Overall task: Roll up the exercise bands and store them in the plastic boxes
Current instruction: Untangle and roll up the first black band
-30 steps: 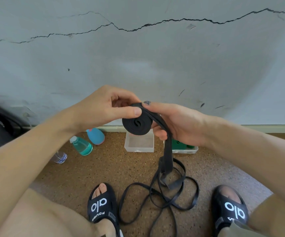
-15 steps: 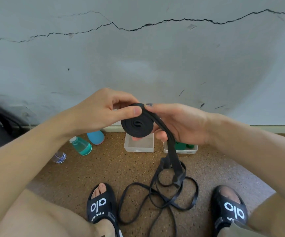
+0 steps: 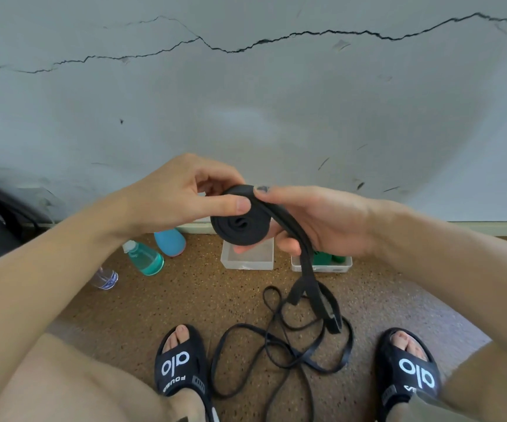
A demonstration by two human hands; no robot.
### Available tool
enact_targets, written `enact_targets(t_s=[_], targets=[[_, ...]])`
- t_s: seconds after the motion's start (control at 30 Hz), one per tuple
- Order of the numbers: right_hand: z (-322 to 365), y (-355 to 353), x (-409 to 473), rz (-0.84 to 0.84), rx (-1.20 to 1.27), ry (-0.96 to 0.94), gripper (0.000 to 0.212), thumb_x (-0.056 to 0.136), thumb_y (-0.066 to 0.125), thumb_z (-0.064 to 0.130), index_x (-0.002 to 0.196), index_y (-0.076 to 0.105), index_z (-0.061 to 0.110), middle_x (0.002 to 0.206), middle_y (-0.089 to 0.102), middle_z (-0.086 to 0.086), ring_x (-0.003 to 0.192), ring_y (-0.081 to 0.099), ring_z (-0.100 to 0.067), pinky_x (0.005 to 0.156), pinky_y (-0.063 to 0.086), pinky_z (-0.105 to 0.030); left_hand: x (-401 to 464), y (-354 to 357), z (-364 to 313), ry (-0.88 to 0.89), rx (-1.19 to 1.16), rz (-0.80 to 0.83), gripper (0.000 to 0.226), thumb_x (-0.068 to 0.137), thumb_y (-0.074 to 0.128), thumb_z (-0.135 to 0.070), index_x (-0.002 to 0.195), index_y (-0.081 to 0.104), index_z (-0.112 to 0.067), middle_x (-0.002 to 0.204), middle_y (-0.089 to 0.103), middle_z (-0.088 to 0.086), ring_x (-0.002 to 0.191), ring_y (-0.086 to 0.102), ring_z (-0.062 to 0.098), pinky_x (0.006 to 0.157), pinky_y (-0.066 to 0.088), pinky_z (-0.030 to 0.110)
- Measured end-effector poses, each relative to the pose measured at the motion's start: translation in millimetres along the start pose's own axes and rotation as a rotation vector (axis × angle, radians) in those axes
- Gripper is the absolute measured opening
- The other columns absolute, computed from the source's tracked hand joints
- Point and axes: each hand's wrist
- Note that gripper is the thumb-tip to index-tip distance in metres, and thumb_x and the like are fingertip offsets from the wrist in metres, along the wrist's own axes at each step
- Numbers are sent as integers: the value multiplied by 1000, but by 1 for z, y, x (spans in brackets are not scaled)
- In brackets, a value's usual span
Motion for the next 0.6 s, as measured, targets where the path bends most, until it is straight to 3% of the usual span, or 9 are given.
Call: enact_targets(t_s=[0.07,0.2,0.33,0.4,0.5,0.6], targets=[[-3,-3,3,-30,17,-13,47,88,60,53,121,65,20,115,75,-18,58,44,-13,60,43,-20,0,-1,0,-12,10,12,29,84,64,-52,93,74,-27,79,68,-1,71,57,18,64,41,21],[-9,5,8,-89,-64,30,39,82,67,52,98,69,16,81,66,-1,57,49,-10,57,41,-21,3,8,-6,-72,158,131,29,79,67,-58,93,74,-33,72,64,-1,63,50,14,57,34,24],[-9,4,9,-55,-79,34,51,88,59,62,111,68,17,96,69,-11,63,52,-15,62,42,-26,5,10,-7,-41,137,116,26,86,68,-51,89,75,-26,68,63,0,60,52,14,56,36,25],[-3,0,4,37,-37,58,50,94,50,60,118,65,19,107,73,-15,56,51,-13,58,43,-24,2,7,-6,-21,85,101,18,89,68,-45,91,75,-29,71,65,-2,64,55,14,60,40,26],[1,-3,1,60,63,38,34,95,54,45,115,64,18,107,75,-12,52,51,-10,53,44,-16,-1,3,-4,-29,30,50,19,89,68,-39,97,77,-24,80,71,-2,75,62,16,67,44,23],[-4,-3,5,6,46,27,33,88,64,45,107,69,20,96,73,-6,56,45,-12,54,46,-16,-1,2,-5,-57,65,64,19,85,68,-46,92,75,-30,78,69,-3,72,59,17,62,40,20]])
Point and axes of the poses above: each hand's wrist, its own x-axis towards the middle knuckle, its own y-axis out of the palm, z = x × y
